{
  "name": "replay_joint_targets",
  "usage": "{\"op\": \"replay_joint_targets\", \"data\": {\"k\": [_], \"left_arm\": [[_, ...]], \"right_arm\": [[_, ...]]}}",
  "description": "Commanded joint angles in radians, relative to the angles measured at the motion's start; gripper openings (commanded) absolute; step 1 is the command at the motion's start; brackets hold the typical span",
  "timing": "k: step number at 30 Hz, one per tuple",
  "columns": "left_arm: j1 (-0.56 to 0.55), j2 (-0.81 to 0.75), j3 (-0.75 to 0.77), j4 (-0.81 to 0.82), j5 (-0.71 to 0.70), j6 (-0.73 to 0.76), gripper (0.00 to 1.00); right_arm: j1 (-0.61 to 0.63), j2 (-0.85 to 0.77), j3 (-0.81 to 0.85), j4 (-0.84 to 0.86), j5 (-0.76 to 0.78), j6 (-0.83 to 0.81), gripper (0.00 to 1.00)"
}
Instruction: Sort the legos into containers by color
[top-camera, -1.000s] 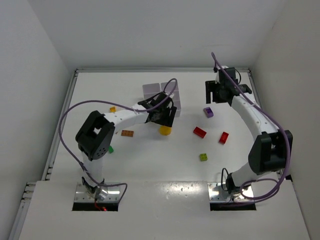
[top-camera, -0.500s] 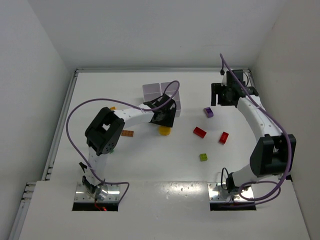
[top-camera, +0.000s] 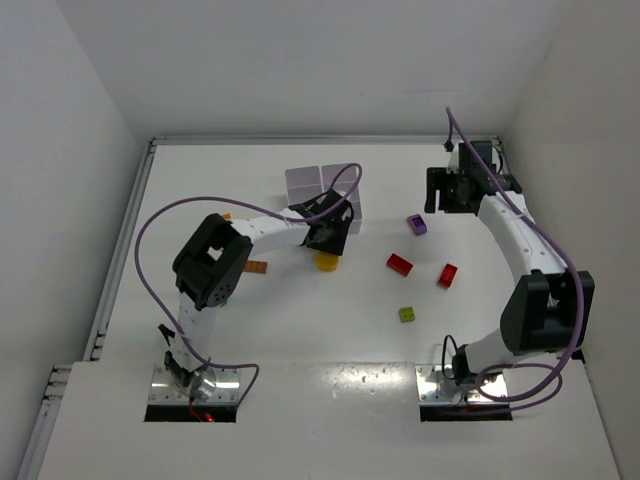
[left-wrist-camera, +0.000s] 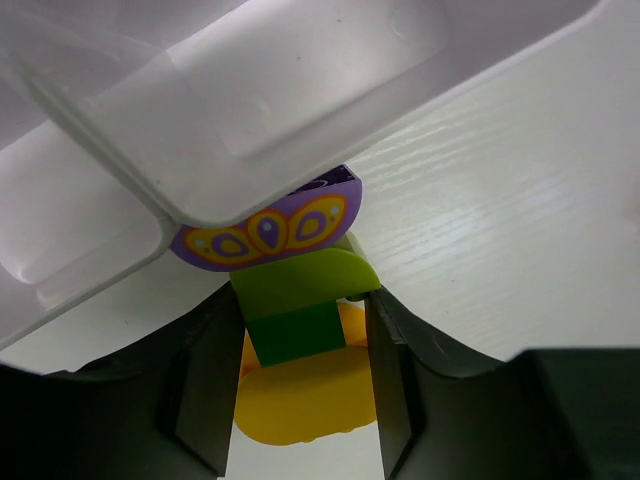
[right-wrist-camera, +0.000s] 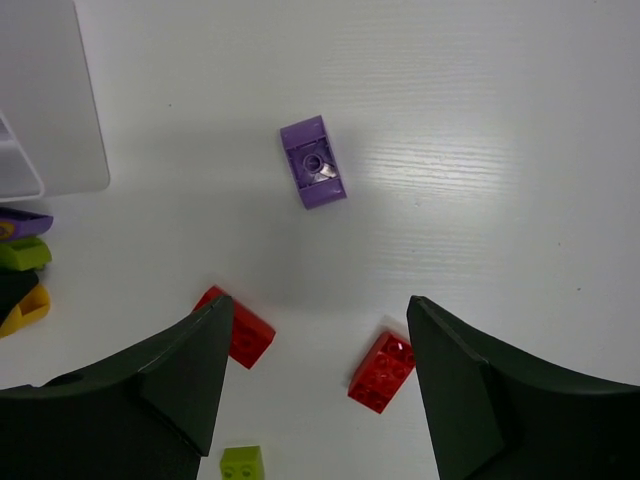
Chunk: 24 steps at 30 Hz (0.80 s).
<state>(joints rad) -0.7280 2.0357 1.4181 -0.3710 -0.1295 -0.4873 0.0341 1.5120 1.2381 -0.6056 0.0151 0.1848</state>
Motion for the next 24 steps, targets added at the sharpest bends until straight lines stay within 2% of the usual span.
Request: {"op": "replay_joint_targets", "data": {"k": [1, 5, 6, 9, 10, 11, 14, 18, 20, 22, 24], "left_arm": [[-0.01, -0.055, -0.013, 0.024, 0.045, 0.081, 0.0], [-0.001, -0.162, -0.108, 0.024, 0.198, 0.246, 0.0], [0.013, -0.225, -0.134, 0.024, 0.305, 0.344, 0.0], [0.064, -0.356, -0.285, 0.075, 0.445, 0.496, 0.0], [0.064, -0.443, -0.318, 0.087, 0.459, 0.522, 0.0], [0.064, -0.481, -0.368, 0.096, 0.459, 0.568, 0.0], [0.064, -0.598, -0.419, 0.119, 0.493, 0.615, 0.0], [0.041, -0.663, -0.452, 0.145, 0.485, 0.644, 0.0], [0.032, -0.675, -0.452, 0.158, 0.458, 0.644, 0.0], [0.007, -0.686, -0.452, 0.168, 0.458, 0.633, 0.0], [0.007, -0.686, -0.441, 0.168, 0.446, 0.622, 0.0]], "right_arm": [[-0.005, -0.035, -0.002, 0.01, -0.042, 0.016, 0.7], [-0.005, -0.024, 0.018, -0.02, -0.193, -0.039, 0.7], [-0.005, -0.024, 0.032, -0.034, -0.296, -0.074, 0.7], [-0.016, 0.004, 0.041, -0.071, -0.494, -0.088, 0.7], [-0.016, 0.026, 0.041, -0.08, -0.542, -0.099, 0.7], [-0.025, 0.036, 0.041, -0.08, -0.634, -0.099, 0.7], [-0.025, 0.068, 0.032, -0.08, -0.78, -0.073, 0.7], [0.007, 0.135, 0.011, -0.036, -1.039, -0.013, 0.7], [0.021, 0.158, -0.002, 0.018, -1.156, 0.091, 0.7], [0.062, 0.187, -0.014, 0.107, -1.201, 0.171, 0.7], [0.093, 0.206, 0.015, 0.116, -1.225, 0.171, 0.68]]}}
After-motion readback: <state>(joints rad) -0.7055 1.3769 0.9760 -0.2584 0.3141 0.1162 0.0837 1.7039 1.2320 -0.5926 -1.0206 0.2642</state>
